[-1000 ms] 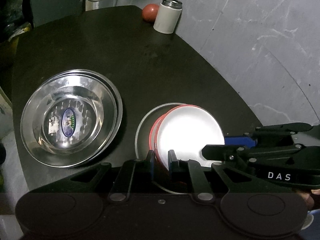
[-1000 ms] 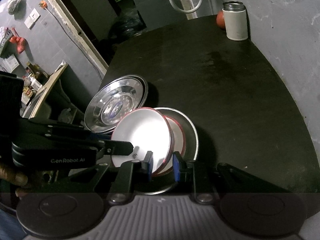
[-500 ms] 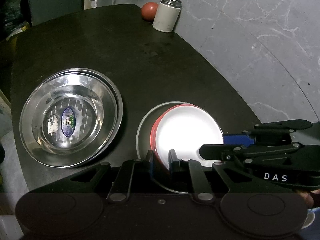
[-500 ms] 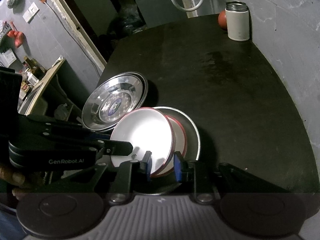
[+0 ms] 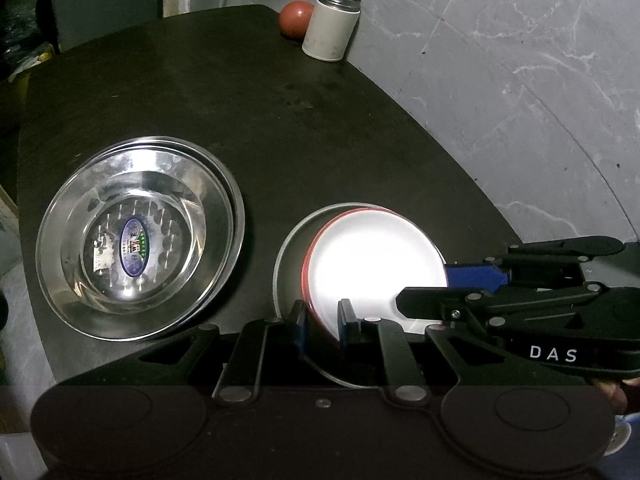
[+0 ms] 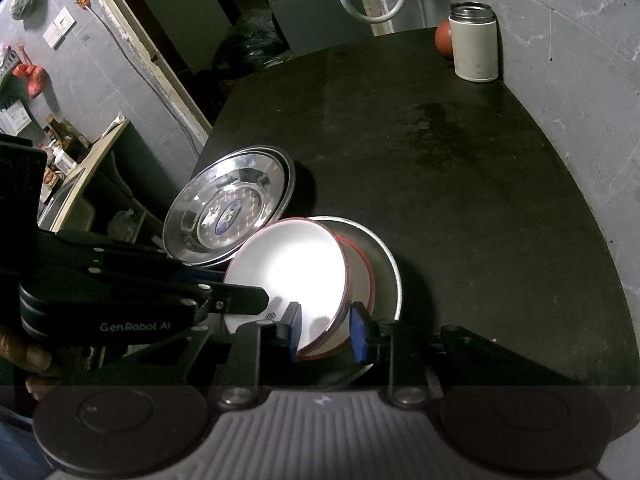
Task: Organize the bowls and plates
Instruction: 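Lower the second white bowl into the stacked bowls with the left gripper, then open the left gripper to release the white bowl inside the stack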
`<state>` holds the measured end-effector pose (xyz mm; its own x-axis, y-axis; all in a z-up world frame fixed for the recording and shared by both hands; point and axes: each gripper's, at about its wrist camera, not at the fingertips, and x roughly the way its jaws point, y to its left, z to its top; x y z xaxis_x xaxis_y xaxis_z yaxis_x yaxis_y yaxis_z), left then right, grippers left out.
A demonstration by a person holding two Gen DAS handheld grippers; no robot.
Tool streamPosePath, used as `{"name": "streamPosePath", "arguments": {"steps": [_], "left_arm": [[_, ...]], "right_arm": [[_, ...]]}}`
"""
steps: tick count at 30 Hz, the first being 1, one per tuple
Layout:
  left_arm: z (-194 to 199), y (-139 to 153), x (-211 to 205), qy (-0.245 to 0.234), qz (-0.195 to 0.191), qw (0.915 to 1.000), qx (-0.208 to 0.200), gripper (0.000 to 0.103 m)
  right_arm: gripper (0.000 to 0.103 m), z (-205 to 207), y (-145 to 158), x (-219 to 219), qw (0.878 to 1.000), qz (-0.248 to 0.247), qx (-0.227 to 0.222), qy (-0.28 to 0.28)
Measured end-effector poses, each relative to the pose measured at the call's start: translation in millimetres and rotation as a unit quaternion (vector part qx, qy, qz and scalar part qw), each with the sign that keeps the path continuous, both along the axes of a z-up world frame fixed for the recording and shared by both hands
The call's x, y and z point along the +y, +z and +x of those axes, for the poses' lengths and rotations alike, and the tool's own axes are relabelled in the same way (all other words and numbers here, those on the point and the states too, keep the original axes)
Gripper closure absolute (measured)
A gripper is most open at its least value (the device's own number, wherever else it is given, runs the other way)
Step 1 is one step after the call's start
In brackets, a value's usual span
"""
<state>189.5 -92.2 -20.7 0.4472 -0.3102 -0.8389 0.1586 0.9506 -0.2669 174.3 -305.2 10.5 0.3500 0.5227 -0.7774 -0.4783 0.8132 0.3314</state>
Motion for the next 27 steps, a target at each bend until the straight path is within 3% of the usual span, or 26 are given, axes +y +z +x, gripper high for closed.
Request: {"name": "streamPosePath", "arguments": {"steps": [16, 20, 27], "left_arm": [[2.0, -0.9, 0.0, -0.002, 0.0, 1.0, 0.002, 0.084], [2.5, -1.6, -0.2, -0.001, 0.001, 1.0, 0.002, 0.084], [5.0, -2.9, -0.9, -0.001, 0.004, 1.0, 0.003, 0.084]], "right_arm": [[0.069, 2.0, 1.3, 1.2, 1.0, 0.002, 0.001, -0.002], [0.062, 4.1, 2.3, 1.6, 1.0, -0.004, -0.003, -0.007], [0.062, 6.7, 1.6, -0.1, 1.0, 0.0, -0.002, -0.002]]}}
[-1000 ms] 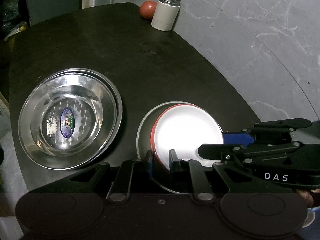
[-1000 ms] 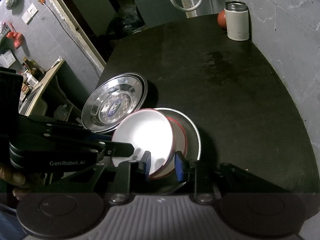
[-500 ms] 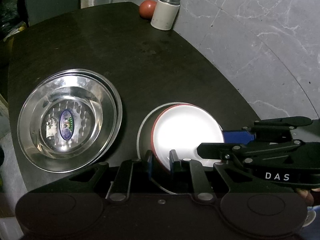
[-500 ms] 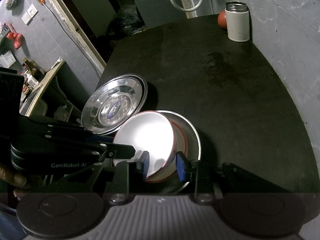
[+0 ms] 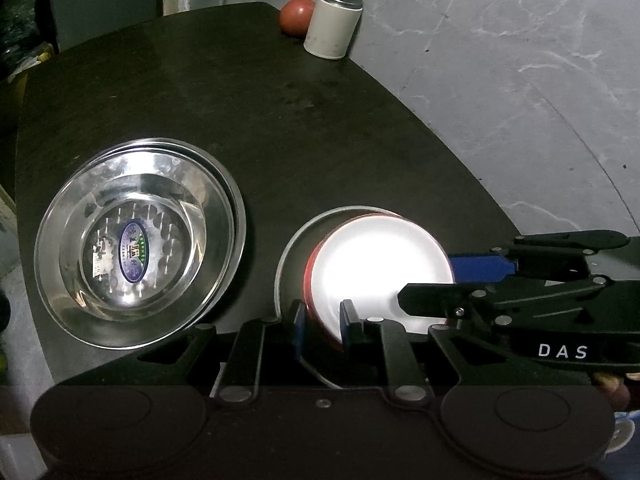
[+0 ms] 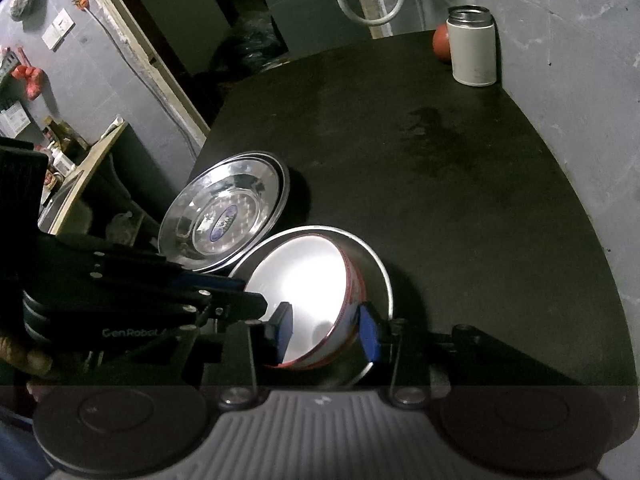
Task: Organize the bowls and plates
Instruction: 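Open the left gripper to release the white bowl inside the stack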
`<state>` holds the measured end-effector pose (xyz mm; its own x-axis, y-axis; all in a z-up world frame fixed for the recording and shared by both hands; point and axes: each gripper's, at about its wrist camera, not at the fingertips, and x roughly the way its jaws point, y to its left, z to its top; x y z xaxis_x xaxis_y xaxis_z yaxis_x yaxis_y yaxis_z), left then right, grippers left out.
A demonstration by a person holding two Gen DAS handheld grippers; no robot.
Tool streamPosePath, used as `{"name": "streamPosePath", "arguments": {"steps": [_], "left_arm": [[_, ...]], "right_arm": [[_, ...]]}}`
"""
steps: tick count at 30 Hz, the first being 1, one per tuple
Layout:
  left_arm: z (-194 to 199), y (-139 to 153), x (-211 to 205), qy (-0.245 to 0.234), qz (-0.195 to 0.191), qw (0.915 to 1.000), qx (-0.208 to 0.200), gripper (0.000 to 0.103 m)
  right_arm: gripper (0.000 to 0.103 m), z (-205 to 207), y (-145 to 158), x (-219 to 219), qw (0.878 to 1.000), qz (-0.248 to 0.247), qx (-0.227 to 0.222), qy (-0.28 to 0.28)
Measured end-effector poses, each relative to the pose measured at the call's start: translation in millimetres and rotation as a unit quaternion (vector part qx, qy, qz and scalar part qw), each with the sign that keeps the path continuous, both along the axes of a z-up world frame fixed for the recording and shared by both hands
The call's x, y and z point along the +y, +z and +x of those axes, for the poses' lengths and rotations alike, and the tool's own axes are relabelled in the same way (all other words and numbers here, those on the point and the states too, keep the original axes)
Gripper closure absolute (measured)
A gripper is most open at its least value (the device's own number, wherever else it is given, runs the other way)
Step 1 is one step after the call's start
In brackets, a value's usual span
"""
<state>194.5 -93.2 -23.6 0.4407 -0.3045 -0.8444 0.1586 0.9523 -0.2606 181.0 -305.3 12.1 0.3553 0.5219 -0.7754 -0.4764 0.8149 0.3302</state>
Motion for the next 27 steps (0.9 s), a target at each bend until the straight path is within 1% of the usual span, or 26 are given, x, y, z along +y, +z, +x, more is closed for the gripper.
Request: {"name": "streamPosePath", "arguments": {"steps": [8, 15, 21, 27], "left_arm": [[0.3, 0.1, -0.7, 0.0, 0.001, 1.0, 0.001, 0.084], [0.4, 0.3, -0.5, 0.0, 0.002, 1.0, -0.001, 0.083], [-2.0, 2.5, 0.8, 0.003, 0.0, 1.0, -0.006, 0.077], [-5.6, 5.8, 4.3, 0.009, -0.013, 0.9998, -0.012, 0.072]], "right_arm": [[0.061, -0.2, -0.7, -2.0, 1.0, 0.002, 0.001, 0.001], [0.059, -1.0, -0.4, -2.4, 1.0, 0.003, 0.003, 0.001], [0.059, -2.4, -0.4, -2.0, 1.0, 0.005, 0.002, 0.0], [0.052, -3.9, 0.9, -2.3, 1.0, 0.003, -0.002, -0.003]]}}
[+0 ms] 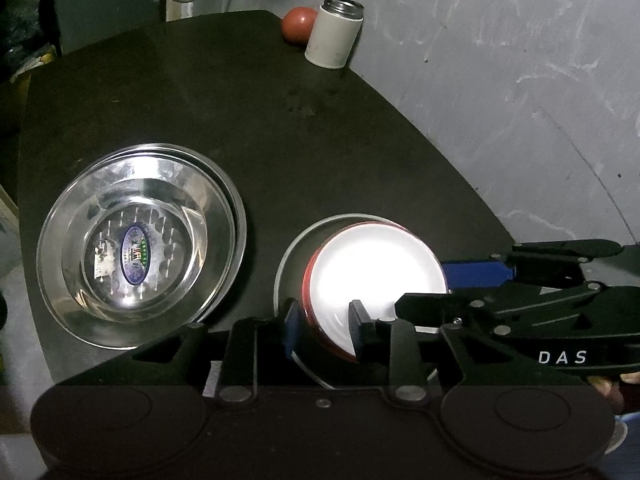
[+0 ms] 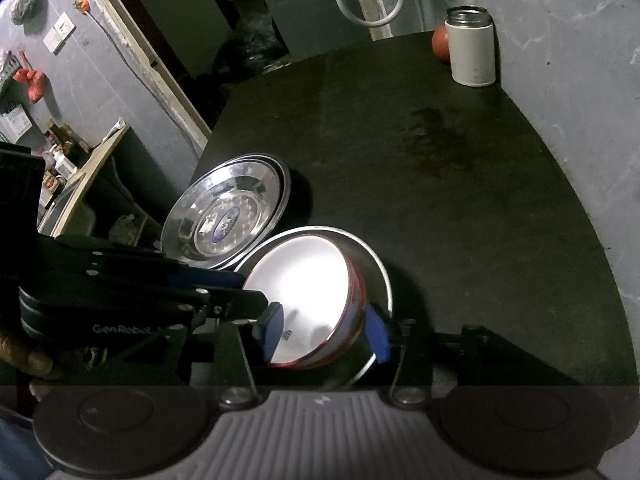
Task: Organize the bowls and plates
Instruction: 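Open the left gripper to release the white bowl inside the stack, then move the left gripper to the steel bowl rim and close on it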
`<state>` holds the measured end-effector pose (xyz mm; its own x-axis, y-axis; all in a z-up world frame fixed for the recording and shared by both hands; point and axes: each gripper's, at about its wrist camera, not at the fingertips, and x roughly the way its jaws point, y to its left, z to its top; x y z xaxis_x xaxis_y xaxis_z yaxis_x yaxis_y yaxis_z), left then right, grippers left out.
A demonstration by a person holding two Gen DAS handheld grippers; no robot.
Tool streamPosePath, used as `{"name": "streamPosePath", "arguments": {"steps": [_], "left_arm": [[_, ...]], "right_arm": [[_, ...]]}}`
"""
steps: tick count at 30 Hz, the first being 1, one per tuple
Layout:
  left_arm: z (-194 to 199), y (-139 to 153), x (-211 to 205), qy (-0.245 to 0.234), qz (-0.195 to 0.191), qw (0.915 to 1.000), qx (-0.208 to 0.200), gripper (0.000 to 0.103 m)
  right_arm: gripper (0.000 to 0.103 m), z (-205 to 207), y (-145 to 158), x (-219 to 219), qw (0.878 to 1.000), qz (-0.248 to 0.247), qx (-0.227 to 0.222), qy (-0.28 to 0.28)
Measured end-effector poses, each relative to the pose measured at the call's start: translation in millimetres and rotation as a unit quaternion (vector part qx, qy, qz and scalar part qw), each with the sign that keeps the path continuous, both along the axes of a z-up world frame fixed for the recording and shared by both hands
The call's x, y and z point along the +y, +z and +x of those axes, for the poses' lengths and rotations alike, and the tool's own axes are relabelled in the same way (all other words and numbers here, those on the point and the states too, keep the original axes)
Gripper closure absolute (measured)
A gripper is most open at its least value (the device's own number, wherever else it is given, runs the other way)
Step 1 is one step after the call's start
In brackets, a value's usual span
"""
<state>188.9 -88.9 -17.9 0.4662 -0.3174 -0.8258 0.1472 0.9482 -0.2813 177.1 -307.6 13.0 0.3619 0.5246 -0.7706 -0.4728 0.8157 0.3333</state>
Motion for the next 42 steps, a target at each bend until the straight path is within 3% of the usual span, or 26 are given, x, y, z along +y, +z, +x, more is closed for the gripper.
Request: {"name": "streamPosePath", "arguments": {"steps": [4, 6, 10, 18, 23, 30, 42], "left_arm": [[-4, 5, 4, 0.007, -0.014, 0.9998, -0.012, 0.065], [-8, 9, 6, 0.014, -0.013, 0.9996, -0.02, 0.054], [-17, 17, 13, 0.03, -0.009, 0.9989, -0.034, 0.043], [-30, 17, 35, 0.068, -0.027, 0.9971, -0.02, 0.001], [-34, 11, 44, 0.084, -0.048, 0.9953, -0.002, 0.001], [-33, 9, 47, 0.101, -0.027, 0.9944, 0.01, 0.001], [-28, -3, 48, 0.126, -0.022, 0.9912, 0.036, 0.001]], "right_arm": [[0.046, -3, 5, -3, 1.0, -0.001, -0.011, -0.004], [0.042, -5, 8, -6, 1.0, -0.003, -0.019, -0.008], [0.034, -5, 13, -13, 0.999, -0.002, -0.032, -0.021], [0.005, 0, 16, -26, 0.998, -0.015, -0.034, -0.056], [0.0, 4, 13, -32, 0.995, -0.04, -0.027, -0.087], [0.0, 7, 4, -45, 0.988, -0.07, -0.003, -0.137], [0.0, 4, 6, -40, 0.989, -0.099, 0.008, -0.109]]}}
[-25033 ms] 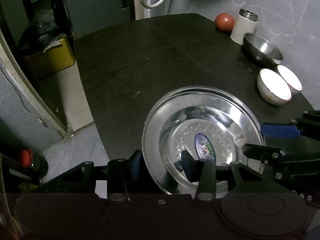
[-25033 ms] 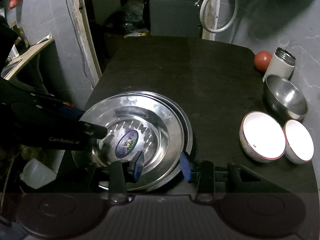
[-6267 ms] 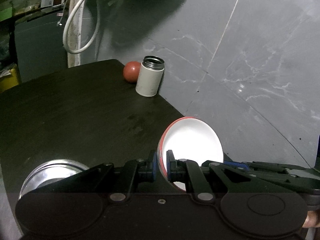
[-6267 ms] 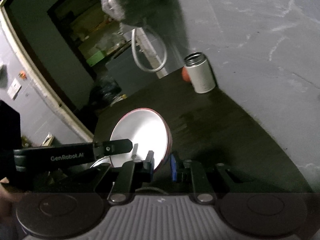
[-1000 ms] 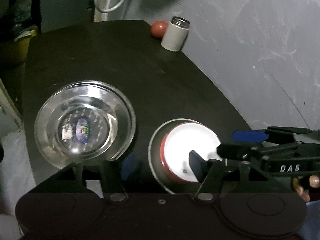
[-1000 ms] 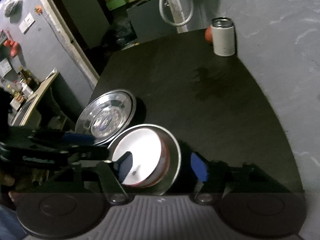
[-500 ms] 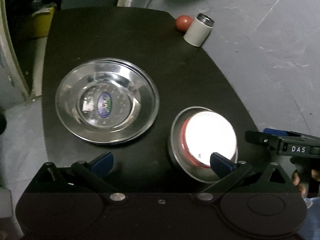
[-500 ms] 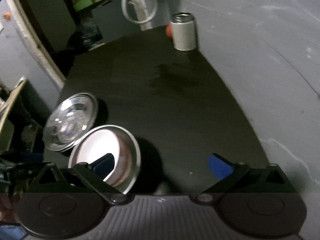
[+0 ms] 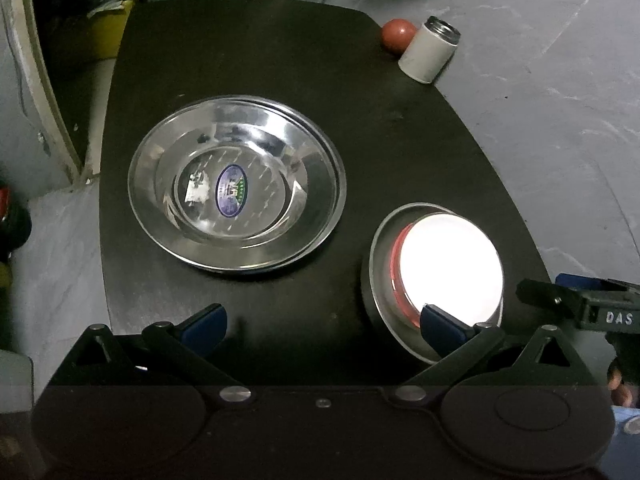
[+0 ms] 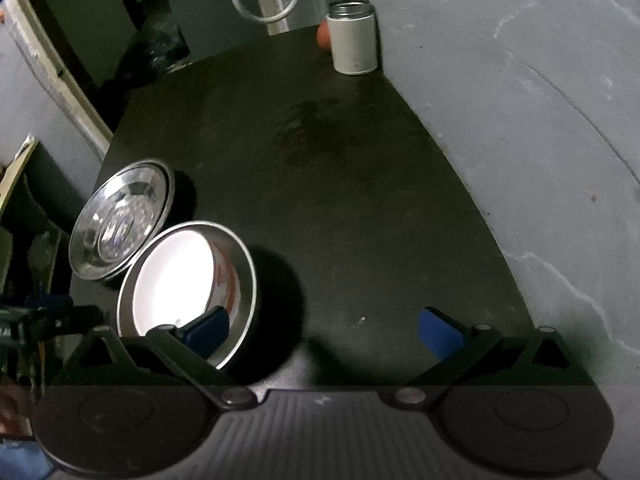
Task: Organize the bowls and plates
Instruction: 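Move the left gripper to the steel bowl rim and close on it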
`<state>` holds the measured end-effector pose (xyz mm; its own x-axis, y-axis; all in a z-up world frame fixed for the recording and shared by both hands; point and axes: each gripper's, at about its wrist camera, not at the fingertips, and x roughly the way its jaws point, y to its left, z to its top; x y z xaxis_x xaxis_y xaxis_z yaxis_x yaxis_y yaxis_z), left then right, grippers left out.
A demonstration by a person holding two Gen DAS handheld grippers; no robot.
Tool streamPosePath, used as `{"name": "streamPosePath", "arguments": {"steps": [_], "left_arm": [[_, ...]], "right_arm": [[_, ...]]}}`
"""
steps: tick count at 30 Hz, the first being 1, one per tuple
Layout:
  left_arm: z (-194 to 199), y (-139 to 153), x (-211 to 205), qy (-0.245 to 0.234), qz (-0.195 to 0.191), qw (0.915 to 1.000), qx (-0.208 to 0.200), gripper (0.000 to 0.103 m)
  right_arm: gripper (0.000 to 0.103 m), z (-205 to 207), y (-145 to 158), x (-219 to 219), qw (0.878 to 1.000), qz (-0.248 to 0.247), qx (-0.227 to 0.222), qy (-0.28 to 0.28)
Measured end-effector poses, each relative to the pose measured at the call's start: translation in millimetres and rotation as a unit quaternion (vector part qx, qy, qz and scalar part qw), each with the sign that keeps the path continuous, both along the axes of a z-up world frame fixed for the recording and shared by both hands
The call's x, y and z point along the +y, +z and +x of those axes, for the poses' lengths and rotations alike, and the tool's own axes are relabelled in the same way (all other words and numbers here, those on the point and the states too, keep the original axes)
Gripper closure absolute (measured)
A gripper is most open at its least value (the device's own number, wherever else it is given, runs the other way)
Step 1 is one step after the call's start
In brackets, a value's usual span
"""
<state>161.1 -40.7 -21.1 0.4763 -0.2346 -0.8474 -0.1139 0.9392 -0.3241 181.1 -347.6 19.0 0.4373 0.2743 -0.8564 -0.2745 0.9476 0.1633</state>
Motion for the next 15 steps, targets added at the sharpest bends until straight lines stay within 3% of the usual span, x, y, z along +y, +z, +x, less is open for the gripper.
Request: {"name": "streamPosePath", "arguments": {"steps": [6, 15], "left_arm": [[1, -7, 2, 0.018, -0.003, 0.9998, 0.011, 0.001], [10, -14, -6, 0.01, 0.035, 0.999, 0.024, 0.001]], "right_arm": [[0.0, 0, -1, 11, 0.999, -0.013, 0.008, 0.032], [0.0, 7, -11, 20, 0.998, -0.031, 0.015, 0.05]]}}
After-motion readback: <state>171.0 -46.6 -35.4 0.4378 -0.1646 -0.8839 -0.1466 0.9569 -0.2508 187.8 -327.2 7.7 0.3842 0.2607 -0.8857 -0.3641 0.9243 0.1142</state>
